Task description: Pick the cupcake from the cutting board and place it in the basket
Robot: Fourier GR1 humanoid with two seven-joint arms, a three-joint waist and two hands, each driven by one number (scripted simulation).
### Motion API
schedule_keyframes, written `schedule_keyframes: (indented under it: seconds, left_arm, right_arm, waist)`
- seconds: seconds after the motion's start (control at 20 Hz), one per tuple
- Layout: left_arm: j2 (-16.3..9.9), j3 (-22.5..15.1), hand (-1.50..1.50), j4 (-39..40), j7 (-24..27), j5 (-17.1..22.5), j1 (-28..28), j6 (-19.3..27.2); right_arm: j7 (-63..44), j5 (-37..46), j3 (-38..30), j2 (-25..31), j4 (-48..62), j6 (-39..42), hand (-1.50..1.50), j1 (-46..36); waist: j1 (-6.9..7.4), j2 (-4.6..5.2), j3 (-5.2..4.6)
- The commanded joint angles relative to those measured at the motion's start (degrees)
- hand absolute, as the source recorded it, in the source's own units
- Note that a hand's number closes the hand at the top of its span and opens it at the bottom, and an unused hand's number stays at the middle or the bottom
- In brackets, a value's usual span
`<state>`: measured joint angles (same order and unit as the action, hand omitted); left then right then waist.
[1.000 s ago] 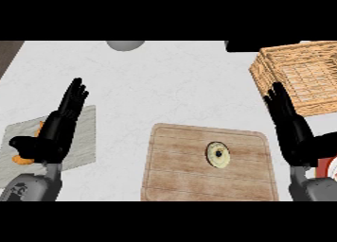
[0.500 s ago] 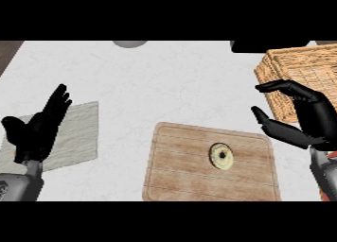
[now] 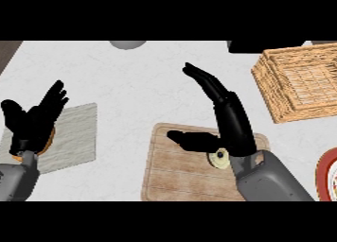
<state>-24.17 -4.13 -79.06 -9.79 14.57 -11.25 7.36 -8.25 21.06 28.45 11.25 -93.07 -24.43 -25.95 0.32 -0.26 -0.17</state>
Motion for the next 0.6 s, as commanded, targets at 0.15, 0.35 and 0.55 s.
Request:
schedule_keyframes:
  seconds: [0.15, 0.35, 0.55]
  left_arm:
    - [-0.14, 0.32, 0.00, 0.17, -0.30, -0.38, 1.74, 0.14]
    - [-1.45, 1.69, 0.00, 0.74, -1.41, 0.49, 0.66, -0.56]
    - [-1.53, 2.66, 0.00, 0.00, -2.64, 1.43, -0.22, -0.61]
  right_arm:
    - [-32.62, 8.35, 1.35, 3.09, -1.79, 13.21, -1.50, -10.26]
    - [-43.99, 13.93, 0.72, 11.63, -0.03, 23.95, -1.50, -15.51]
    - [-58.86, 8.87, -3.63, 13.52, -6.54, 36.87, -1.50, -22.18]
  waist:
    - [-1.29, -1.01, -0.27]
    - [-2.59, -1.41, -0.42]
    - [-2.39, -1.06, -0.07]
